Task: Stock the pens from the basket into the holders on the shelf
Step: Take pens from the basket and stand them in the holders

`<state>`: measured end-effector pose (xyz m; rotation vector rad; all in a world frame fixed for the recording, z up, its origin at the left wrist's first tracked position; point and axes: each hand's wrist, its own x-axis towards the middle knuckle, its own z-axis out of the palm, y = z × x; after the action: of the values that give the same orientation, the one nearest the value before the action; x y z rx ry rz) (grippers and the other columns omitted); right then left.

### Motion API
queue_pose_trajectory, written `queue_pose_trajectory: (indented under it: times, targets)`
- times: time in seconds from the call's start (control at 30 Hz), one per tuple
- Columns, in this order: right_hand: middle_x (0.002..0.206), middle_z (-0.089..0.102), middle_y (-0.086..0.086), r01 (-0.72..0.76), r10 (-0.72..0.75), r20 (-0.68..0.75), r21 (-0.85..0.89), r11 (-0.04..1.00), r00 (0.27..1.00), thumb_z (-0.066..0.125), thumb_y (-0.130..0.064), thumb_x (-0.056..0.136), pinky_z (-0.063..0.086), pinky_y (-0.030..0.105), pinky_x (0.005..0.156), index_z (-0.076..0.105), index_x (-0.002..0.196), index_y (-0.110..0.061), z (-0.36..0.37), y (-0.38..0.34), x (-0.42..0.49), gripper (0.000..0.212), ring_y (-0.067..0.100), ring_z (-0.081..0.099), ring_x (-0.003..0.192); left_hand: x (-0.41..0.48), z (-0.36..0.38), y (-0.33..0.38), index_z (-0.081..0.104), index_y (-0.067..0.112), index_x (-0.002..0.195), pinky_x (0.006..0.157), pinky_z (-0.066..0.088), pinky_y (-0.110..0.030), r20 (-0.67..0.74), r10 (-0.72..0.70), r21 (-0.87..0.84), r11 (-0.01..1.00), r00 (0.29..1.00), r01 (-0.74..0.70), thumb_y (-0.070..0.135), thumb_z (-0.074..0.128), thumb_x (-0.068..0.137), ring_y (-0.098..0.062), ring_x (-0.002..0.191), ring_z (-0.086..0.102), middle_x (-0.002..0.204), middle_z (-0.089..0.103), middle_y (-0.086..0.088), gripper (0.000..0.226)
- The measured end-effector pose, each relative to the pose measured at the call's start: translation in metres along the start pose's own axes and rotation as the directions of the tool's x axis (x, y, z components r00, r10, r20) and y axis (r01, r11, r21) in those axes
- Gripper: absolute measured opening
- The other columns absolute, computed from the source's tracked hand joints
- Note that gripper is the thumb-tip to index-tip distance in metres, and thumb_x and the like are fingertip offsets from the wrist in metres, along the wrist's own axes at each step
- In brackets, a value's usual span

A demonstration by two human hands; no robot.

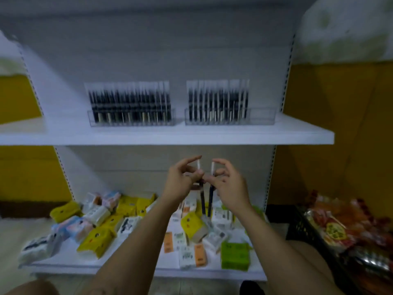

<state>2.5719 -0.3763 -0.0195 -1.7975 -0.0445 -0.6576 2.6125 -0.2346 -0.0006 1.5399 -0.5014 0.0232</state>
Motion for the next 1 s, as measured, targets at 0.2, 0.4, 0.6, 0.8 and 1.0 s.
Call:
queue_pose_trajectory:
  times: [0.2, 0.4, 0.6, 0.8, 1.0]
  targets:
    - [0.081, 0.063, -0.007, 0.18, -0.182, -0.059, -0.039, 0.983, 0.981, 0.067, -0.029, 0.089, 0.049, 0.02, 0.062, 0.054, 0.108, -0.046, -0.038, -0.048, 0.048, 0.029, 0.01, 0.063, 0.076, 0.045, 0.02, 0.075, 0.06, 0.034, 0.121, 0.058, 0.054, -0.022, 0.035, 0.204, 0.095, 0.974, 0.978, -0.207, 0.012, 0.068, 0.088, -0.015, 0.07, 0.07, 0.09, 0.067, -0.008, 0.041]
    - [0.087, 0.065, -0.011, 0.282, -0.287, -0.113, -0.065, 0.957, 0.951, 0.062, -0.018, 0.093, 0.048, 0.009, 0.065, 0.056, 0.112, -0.038, -0.076, -0.083, 0.097, 0.028, 0.001, 0.063, 0.081, 0.091, 0.052, 0.127, 0.062, 0.03, 0.121, 0.064, 0.056, -0.024, 0.161, 0.293, 0.153, 0.936, 0.942, -0.317, 0.012, 0.066, 0.089, -0.01, 0.078, 0.068, 0.089, 0.067, -0.001, 0.037]
    - [0.089, 0.065, -0.007, 0.348, -0.347, -0.198, -0.034, 0.937, 0.917, 0.069, -0.016, 0.087, 0.056, 0.025, 0.066, 0.056, 0.098, -0.044, -0.115, -0.101, 0.154, 0.032, 0.009, 0.067, 0.082, 0.142, 0.077, 0.161, 0.062, 0.026, 0.118, 0.066, 0.058, -0.024, 0.162, 0.371, 0.132, 0.91, 0.915, -0.392, 0.013, 0.072, 0.083, -0.011, 0.08, 0.07, 0.105, 0.065, -0.003, 0.039]
    - [0.087, 0.064, -0.002, 0.379, -0.397, -0.283, -0.117, 0.918, 0.873, 0.074, -0.017, 0.083, 0.057, 0.036, 0.064, 0.052, 0.094, -0.045, -0.137, -0.112, 0.216, 0.037, 0.017, 0.067, 0.08, 0.197, 0.098, 0.177, 0.059, 0.029, 0.113, 0.068, 0.061, -0.035, 0.077, 0.452, 0.163, 0.874, 0.889, -0.458, 0.015, 0.074, 0.082, -0.011, 0.074, 0.07, 0.098, 0.066, 0.0, 0.037]
    - [0.088, 0.064, 0.0, 0.337, -0.378, -0.305, -0.18, 0.924, 0.874, 0.073, -0.019, 0.085, 0.057, 0.048, 0.07, 0.054, 0.103, -0.032, -0.145, -0.102, 0.268, 0.03, 0.021, 0.066, 0.08, 0.247, 0.113, 0.175, 0.06, 0.033, 0.1, 0.07, 0.059, -0.028, 0.067, 0.511, 0.283, 0.814, 0.857, -0.508, 0.02, 0.076, 0.081, -0.008, 0.076, 0.068, 0.092, 0.065, 0.009, 0.028]
